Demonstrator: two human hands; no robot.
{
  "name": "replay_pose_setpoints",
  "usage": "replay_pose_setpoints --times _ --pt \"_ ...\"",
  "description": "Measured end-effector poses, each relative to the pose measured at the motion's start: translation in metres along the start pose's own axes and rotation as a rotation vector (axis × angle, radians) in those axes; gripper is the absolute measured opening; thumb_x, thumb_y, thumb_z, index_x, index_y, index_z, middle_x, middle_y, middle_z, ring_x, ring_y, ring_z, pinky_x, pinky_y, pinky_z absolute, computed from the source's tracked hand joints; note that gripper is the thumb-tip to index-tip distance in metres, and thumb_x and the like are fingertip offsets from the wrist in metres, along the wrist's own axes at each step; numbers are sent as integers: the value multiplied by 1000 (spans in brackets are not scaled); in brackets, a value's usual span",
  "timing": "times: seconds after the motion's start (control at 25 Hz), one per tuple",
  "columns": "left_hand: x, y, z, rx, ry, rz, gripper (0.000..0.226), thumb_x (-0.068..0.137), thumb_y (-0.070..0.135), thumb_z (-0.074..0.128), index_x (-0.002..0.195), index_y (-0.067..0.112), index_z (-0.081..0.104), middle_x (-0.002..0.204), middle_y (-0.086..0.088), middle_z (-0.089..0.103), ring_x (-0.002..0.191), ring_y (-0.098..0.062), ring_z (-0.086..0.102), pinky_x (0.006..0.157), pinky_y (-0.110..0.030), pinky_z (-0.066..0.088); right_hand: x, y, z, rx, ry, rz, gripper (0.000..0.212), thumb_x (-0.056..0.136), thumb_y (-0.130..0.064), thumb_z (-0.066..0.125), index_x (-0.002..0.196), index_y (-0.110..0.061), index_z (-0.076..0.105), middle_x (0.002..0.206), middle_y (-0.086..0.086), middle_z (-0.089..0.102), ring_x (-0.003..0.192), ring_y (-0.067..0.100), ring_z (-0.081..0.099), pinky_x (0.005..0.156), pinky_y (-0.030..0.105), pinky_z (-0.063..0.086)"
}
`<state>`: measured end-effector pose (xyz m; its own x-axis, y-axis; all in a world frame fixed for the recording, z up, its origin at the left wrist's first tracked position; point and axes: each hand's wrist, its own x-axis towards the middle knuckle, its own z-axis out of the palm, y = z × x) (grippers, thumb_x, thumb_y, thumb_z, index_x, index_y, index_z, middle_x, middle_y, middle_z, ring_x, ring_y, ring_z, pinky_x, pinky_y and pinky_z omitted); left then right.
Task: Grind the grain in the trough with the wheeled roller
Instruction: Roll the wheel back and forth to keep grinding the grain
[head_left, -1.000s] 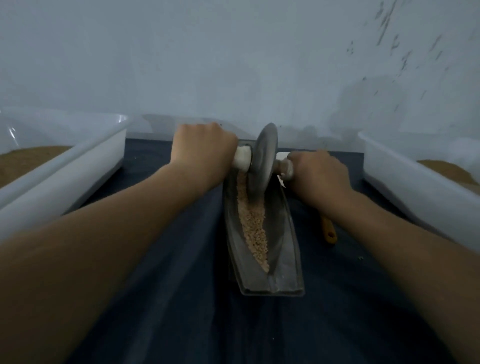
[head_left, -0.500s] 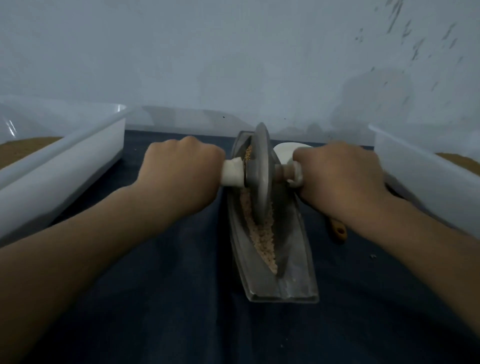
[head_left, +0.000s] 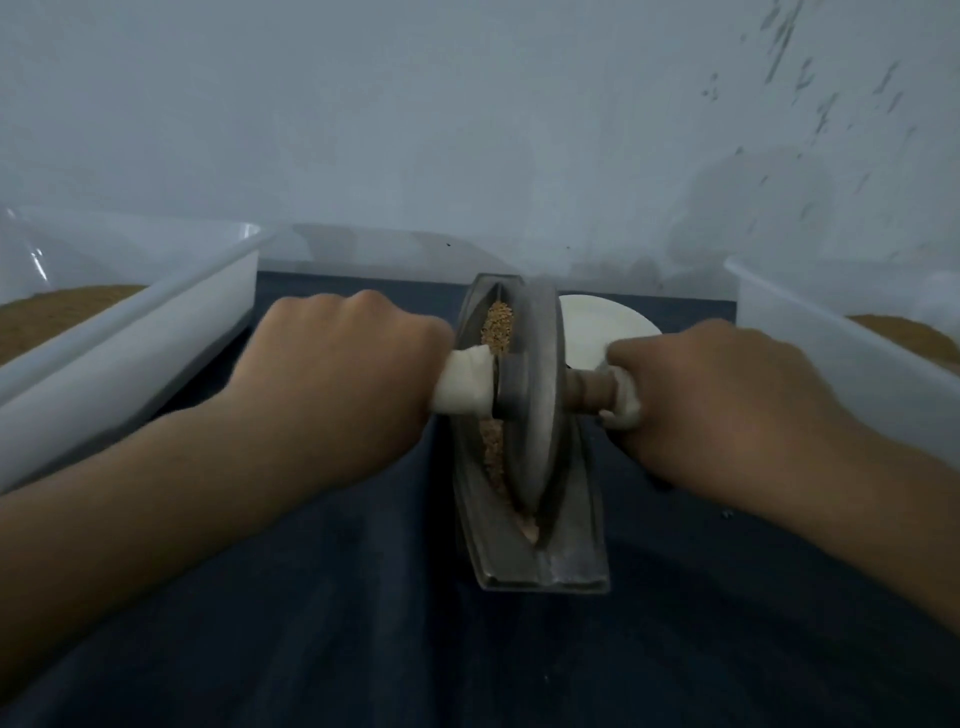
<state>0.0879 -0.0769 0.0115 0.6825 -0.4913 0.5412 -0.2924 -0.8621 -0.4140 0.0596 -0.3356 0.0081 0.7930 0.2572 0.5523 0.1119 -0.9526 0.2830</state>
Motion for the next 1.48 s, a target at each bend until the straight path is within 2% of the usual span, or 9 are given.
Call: replay_pose_setpoints --times 0.16,0.32,0.48,0.68,0.84,0.96,1.16,1.32,1.48 --pt "12 0 10 22 -90 -41 33 67 32 72 70 31 39 57 8 18 44 -14 14 48 -20 8 9 0 10 -1 -107 48 23 64 -46 57 57 -32 41 49 -10 34 41 11 31 45 19 20" --pt "66 8 53 49 -38 -143 6 87 22 57 81 24 55 64 2 34 57 -24 45 51 -30 25 68 -6 52 88 -193 193 23 82 -33 62 64 -28 48 68 -3 53 63 23 51 52 27 31" --pt "80 9 47 44 -31 -123 7 87 18 57 91 23 60 72 -3 53 69 -32 60 54 -32 29 70 -2 59 179 -240 238 15 88 -35 60 76 -28 55 78 -1 57 69 23 52 56 30 37" --pt "15 3 19 -5 -2 -19 31 74 35 68 73 30 38 57 9 22 45 -14 18 47 -23 8 14 -3 13 -6 -63 30 27 73 -41 57 59 -29 38 53 -10 33 44 9 27 44 20 15" --pt "14 -8 19 1 -31 18 30 62 36 75 67 32 46 55 12 17 42 -14 19 49 -17 7 10 3 10 -32 -38 -11 33 59 -47 63 53 -30 35 46 -14 21 37 5 19 46 13 11" --pt "43 2 53 12 -41 -94 10 83 32 61 80 31 52 62 4 36 54 -23 47 49 -28 24 51 0 49 -59 -71 88 25 77 -36 69 68 -24 48 59 -8 40 51 16 39 48 23 21" --pt "73 5 66 -27 -12 -196 5 89 28 58 91 23 59 69 -2 47 61 -26 48 53 -32 29 83 -6 68 -36 -12 155 8 90 -20 61 97 -22 63 73 1 52 65 28 51 49 27 22" --pt "26 3 43 -60 -14 -130 21 84 36 58 76 29 41 62 6 39 49 -18 34 48 -27 21 40 -4 30 -27 -32 27 14 82 -30 66 80 -28 53 63 -8 44 51 15 39 47 26 21" --pt "-10 -21 12 -64 47 22 18 64 52 53 69 36 46 52 13 31 41 -14 28 43 -19 21 0 0 -16 107 58 -87 14 62 -44 35 58 -31 30 47 -13 22 37 10 23 46 17 15"
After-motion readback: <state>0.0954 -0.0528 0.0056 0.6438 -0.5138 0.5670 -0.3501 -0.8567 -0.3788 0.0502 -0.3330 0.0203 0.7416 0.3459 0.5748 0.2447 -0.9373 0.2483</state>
